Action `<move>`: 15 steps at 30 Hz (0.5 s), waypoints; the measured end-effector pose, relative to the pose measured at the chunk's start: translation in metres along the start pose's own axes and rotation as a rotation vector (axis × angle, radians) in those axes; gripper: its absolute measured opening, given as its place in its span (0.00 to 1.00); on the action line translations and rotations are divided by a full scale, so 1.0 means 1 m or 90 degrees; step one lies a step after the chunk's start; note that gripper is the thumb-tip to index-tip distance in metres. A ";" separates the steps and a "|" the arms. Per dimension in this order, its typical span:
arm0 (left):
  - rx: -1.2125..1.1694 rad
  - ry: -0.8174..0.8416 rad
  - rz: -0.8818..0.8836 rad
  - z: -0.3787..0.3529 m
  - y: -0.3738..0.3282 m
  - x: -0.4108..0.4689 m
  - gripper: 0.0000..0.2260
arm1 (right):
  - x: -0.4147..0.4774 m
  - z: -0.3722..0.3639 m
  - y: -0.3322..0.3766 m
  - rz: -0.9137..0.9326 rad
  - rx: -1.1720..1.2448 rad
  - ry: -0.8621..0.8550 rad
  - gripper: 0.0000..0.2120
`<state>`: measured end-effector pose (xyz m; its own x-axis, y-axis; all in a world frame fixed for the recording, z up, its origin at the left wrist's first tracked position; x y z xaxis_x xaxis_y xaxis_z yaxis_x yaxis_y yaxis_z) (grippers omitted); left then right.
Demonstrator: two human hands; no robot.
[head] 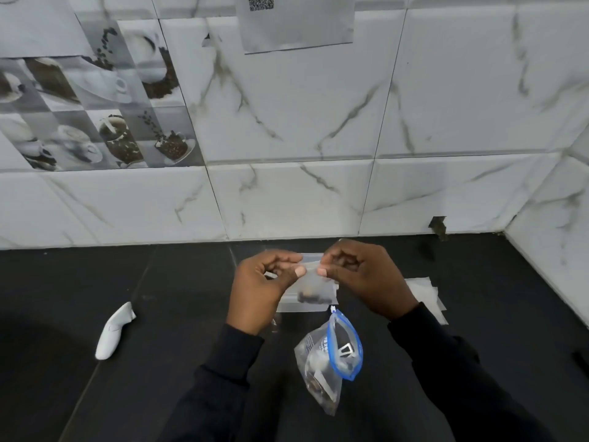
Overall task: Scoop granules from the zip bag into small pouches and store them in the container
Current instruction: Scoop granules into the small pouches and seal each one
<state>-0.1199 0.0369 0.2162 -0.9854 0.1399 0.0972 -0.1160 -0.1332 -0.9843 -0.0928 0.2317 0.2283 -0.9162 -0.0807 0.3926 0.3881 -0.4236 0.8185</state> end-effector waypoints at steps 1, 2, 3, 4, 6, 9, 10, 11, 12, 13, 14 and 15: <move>-0.014 -0.014 -0.005 -0.001 -0.004 0.002 0.07 | 0.002 0.001 0.000 -0.015 0.050 -0.020 0.07; -0.026 -0.021 -0.011 -0.003 -0.008 0.004 0.06 | 0.003 0.002 -0.002 -0.030 0.101 -0.038 0.10; -0.035 -0.025 -0.017 -0.004 -0.011 0.006 0.06 | 0.004 0.002 -0.005 -0.043 0.143 -0.046 0.13; -0.044 -0.027 -0.023 -0.005 -0.014 0.008 0.06 | 0.003 0.001 -0.007 -0.056 0.166 -0.040 0.16; -0.059 -0.024 -0.028 -0.010 -0.015 0.011 0.06 | -0.003 -0.003 -0.013 -0.067 0.177 -0.027 0.11; -0.091 0.049 0.019 -0.029 -0.005 0.012 0.13 | -0.022 0.004 -0.028 -0.103 0.200 -0.114 0.04; -0.101 0.094 0.051 -0.042 0.002 0.009 0.14 | -0.031 0.010 -0.035 -0.125 0.206 -0.150 0.03; -0.097 0.135 0.079 -0.056 0.010 0.005 0.12 | -0.039 0.016 -0.043 -0.150 0.205 -0.177 0.03; -0.084 0.171 0.095 -0.076 0.018 -0.001 0.08 | -0.050 0.024 -0.052 -0.173 0.202 -0.200 0.03; -0.070 0.189 0.107 -0.093 0.026 -0.006 0.04 | -0.062 0.031 -0.061 -0.196 0.196 -0.219 0.03; -0.059 0.194 0.120 -0.110 0.035 -0.011 0.03 | -0.073 0.039 -0.070 -0.221 0.194 -0.241 0.03; -0.046 0.196 0.136 -0.131 0.045 -0.014 0.04 | -0.088 0.049 -0.080 -0.248 0.192 -0.271 0.03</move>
<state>-0.0952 0.1572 0.1510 -0.9015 0.4058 -0.1501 0.1085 -0.1240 -0.9863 -0.0381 0.3168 0.1489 -0.8996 0.4184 0.1251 0.1039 -0.0734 0.9919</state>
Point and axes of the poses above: each hand's wrist, its own x-axis towards the middle knuckle, its own z-axis out of the back of the hand, y = z × x, the point moved 3 cm from there along x, towards the middle knuckle, and after that the axes turned 5 degrees about z, right-handed, at the moved point
